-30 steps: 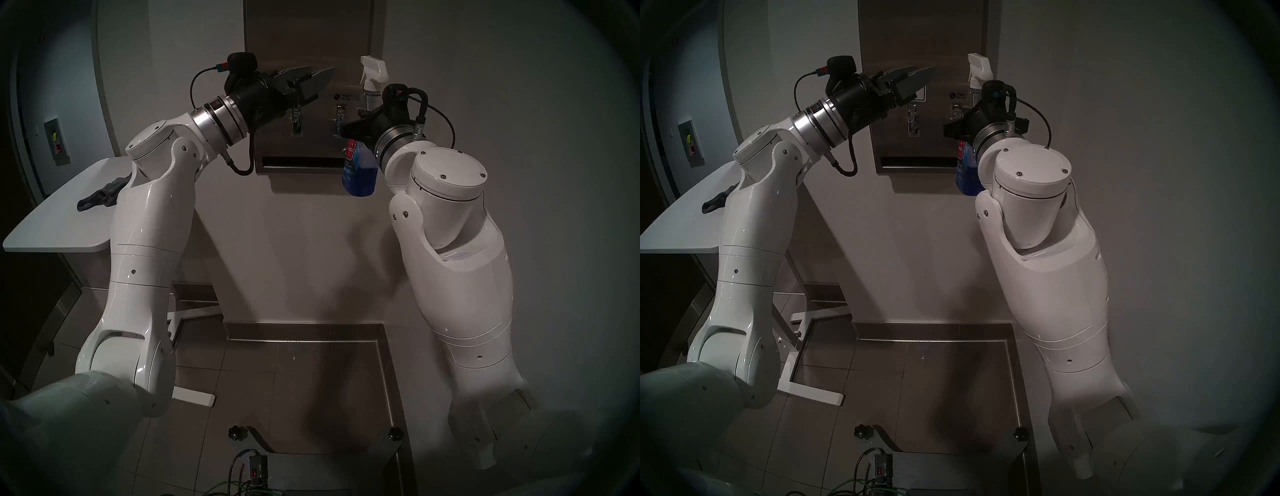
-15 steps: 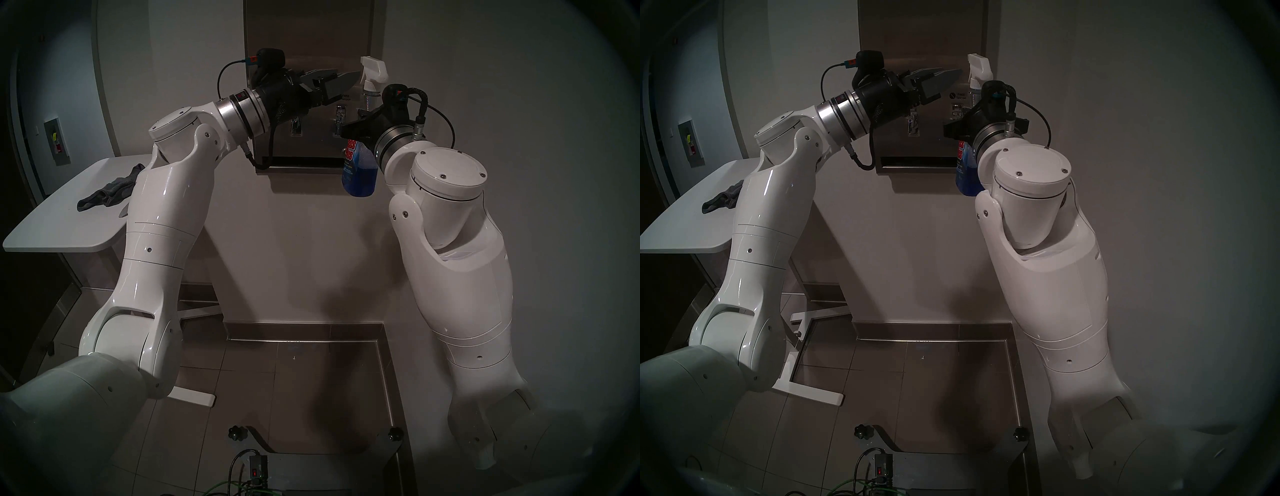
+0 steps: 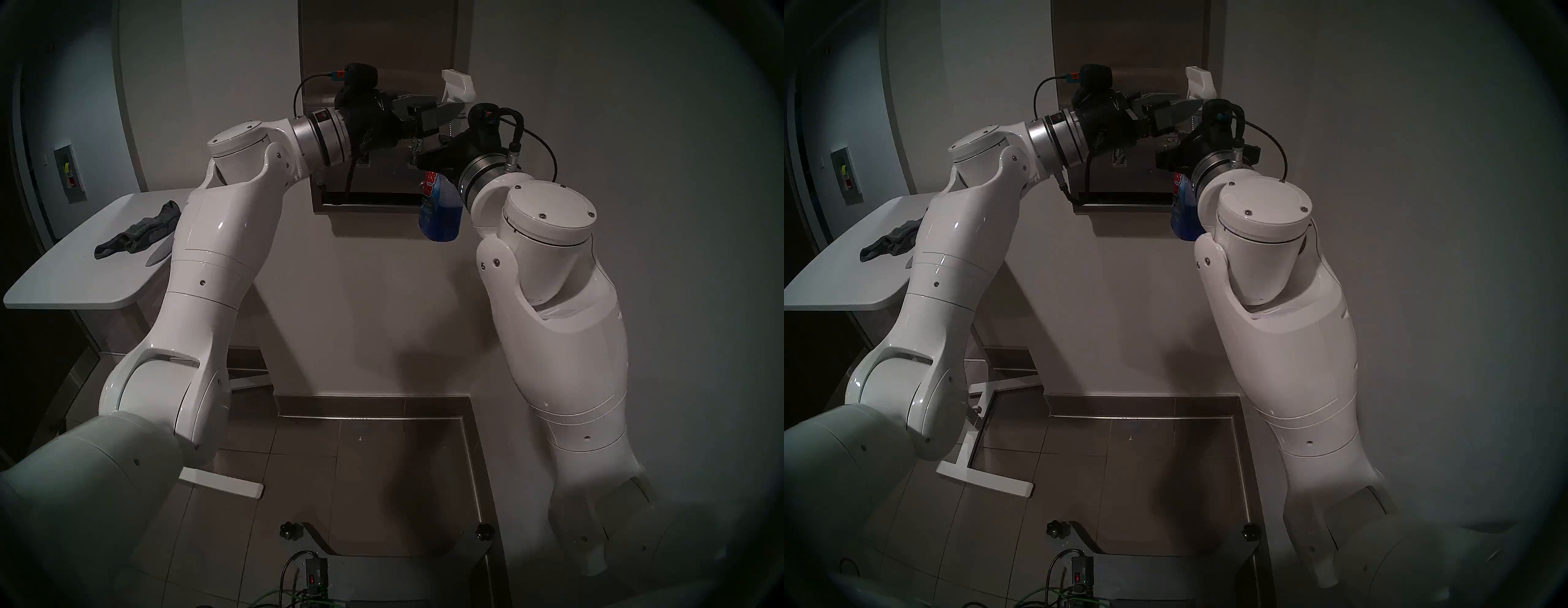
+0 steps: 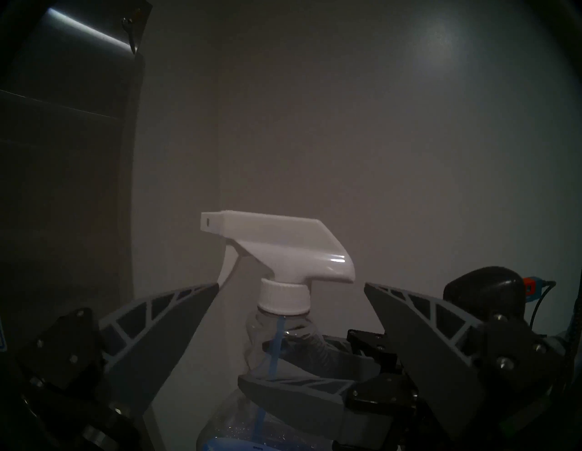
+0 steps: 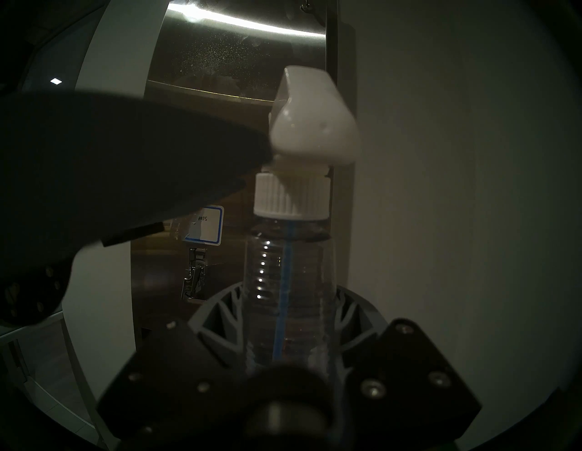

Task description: Pick up the cleaner bottle and spray the cleaner onto the surface

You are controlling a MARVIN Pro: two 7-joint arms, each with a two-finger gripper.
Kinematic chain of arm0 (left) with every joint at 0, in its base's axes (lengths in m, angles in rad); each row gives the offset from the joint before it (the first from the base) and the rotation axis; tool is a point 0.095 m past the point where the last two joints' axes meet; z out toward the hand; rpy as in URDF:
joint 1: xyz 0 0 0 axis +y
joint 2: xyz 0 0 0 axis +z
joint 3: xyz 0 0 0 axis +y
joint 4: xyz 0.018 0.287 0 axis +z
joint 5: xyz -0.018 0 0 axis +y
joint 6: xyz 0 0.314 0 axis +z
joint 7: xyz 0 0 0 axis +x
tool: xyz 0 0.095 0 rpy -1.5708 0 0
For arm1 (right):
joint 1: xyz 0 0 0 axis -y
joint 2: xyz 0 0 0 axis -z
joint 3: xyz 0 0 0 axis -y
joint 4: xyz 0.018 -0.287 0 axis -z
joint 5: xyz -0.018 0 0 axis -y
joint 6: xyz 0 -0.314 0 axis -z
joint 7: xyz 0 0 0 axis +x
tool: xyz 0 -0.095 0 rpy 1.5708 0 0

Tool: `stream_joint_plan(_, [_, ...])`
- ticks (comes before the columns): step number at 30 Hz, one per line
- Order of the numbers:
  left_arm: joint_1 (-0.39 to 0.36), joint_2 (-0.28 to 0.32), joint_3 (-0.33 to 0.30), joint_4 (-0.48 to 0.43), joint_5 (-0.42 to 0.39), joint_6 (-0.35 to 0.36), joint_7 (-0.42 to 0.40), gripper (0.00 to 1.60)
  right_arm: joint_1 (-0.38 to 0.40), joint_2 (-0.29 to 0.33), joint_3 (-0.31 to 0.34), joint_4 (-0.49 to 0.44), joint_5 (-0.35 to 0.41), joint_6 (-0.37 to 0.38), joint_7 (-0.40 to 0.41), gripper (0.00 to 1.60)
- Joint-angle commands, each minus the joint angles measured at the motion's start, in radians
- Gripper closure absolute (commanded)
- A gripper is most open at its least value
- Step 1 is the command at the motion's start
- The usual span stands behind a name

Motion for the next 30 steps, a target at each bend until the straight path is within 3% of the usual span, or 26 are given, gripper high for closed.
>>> stream_joint_plan(1, [-0.117, -0.029, 0.009, 0.036, 0.014, -0.025, -0.041, 0.00, 0.047, -0.005, 0.006, -0.047, -0.007, -0.022, 0.002, 1.60])
stream_joint_plan(9, [-0.159, -0.045, 0.007, 0.100, 0.050, -0.058, -0.066, 0.00, 0.047, -0.005, 0.006, -0.047, -0.007, -0.021, 0.002, 1.60])
stream_joint_plan(10, [-0.197, -0.039, 0.021, 0.141, 0.054, -0.062, -0.080, 0.00, 0.047, -0.006, 0.006, -0.047, -0.007, -0.021, 0.002, 1.60])
stream_joint_plan(11, [-0.162, -0.046, 0.000, 0.113, 0.060, -0.069, -0.074, 0.00, 0.047, -0.006, 0.007, -0.047, -0.007, -0.021, 0.002, 1.60])
stream_joint_plan(12, [-0.191, -0.041, 0.009, 0.146, 0.064, -0.073, -0.088, 0.00, 0.047, -0.006, 0.007, -0.047, -0.007, -0.021, 0.002, 1.60])
stream_joint_plan(30, [-0.269, -0.043, -0.007, 0.293, 0.128, -0.151, -0.162, 0.00, 0.047, -0.006, 0.007, -0.048, -0.008, -0.022, 0.002, 1.60])
